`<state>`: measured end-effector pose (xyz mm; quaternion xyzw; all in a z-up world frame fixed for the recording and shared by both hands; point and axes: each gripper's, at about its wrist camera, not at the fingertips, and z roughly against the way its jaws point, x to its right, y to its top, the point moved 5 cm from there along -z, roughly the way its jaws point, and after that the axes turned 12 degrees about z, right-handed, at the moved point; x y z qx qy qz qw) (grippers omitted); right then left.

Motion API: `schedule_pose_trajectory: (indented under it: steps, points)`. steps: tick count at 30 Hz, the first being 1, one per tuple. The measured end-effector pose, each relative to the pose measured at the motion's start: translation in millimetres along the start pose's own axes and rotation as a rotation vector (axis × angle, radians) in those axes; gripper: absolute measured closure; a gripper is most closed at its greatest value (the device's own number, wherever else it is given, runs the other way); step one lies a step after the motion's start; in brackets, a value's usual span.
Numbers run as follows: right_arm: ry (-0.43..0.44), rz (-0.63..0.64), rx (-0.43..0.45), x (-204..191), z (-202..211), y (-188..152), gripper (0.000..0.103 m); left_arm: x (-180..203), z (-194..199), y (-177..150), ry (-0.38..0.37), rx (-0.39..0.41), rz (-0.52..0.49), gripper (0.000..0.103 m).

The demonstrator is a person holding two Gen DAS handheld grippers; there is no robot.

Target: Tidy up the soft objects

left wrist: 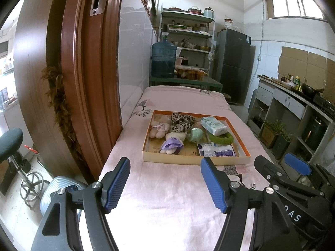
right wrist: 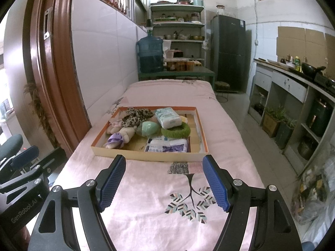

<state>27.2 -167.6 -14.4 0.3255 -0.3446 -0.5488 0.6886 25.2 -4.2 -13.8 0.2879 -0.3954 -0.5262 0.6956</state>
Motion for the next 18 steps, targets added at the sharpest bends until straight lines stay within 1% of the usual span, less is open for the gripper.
schedule_pose_trajectory:
  steps: [9,18]
  points:
    - [0.001,-0.001,-0.001,0,0,-1,0.026,-1,0,-1,-0.006,-0.001,0.000,0.033]
    - [0.002,-0.002,-0.004,-1,-2,-4,0.026,4,-1,-11,0.005,0.004,-0.010,0.033]
